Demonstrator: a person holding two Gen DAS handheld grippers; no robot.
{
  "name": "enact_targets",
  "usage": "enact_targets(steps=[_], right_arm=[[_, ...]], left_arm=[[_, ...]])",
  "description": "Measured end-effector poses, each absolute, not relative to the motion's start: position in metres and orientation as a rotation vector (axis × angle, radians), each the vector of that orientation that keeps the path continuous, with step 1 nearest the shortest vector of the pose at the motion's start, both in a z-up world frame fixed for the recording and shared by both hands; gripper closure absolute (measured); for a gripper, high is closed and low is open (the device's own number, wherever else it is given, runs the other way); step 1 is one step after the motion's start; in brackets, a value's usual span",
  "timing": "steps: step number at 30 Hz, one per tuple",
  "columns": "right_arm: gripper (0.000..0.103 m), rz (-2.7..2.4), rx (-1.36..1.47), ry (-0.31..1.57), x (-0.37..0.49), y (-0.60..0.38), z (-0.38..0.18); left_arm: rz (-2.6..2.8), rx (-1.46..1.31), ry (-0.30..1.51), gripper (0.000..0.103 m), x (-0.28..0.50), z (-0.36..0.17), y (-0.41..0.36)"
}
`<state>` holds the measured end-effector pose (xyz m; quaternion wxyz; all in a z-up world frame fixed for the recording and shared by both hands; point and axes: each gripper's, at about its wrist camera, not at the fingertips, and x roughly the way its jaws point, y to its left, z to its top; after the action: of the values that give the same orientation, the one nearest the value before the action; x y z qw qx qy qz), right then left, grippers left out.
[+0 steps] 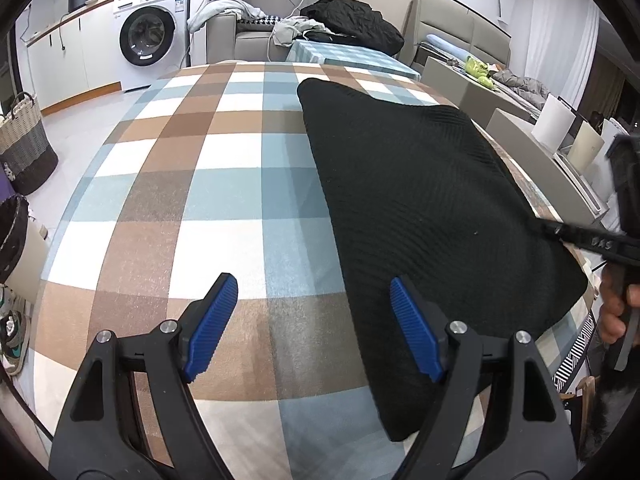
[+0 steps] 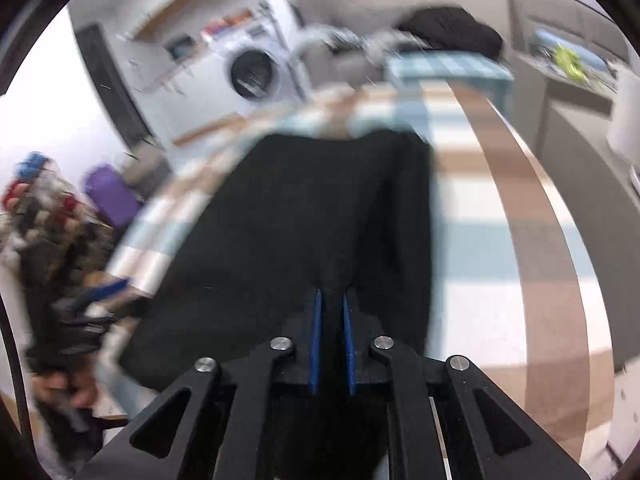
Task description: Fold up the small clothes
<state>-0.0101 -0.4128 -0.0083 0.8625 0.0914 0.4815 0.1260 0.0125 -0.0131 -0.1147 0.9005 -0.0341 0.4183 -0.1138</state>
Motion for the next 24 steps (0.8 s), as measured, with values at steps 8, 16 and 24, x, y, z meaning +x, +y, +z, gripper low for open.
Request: enact_targets(steps=[8, 16, 24], right_arm=[[0.069, 0.473, 0.288, 1.02, -0.054, -0.422, -0.006], [0.076, 0.474, 0.189, 0.943, -0.062, -0.412, -0.011], [0.094, 0.474, 0.164, 0.925, -0.072, -0.418, -0.009]], left_arm=[[-0.306, -0.098, 0.892, 0.026, -0.009, -0.116, -0.012], [-0.313, 0.047, 0.907, 0.026, -0.022, -0.126, -0.035], [-0.313, 0.034, 0.922, 0.024, -0.017, -0.131, -0.028]])
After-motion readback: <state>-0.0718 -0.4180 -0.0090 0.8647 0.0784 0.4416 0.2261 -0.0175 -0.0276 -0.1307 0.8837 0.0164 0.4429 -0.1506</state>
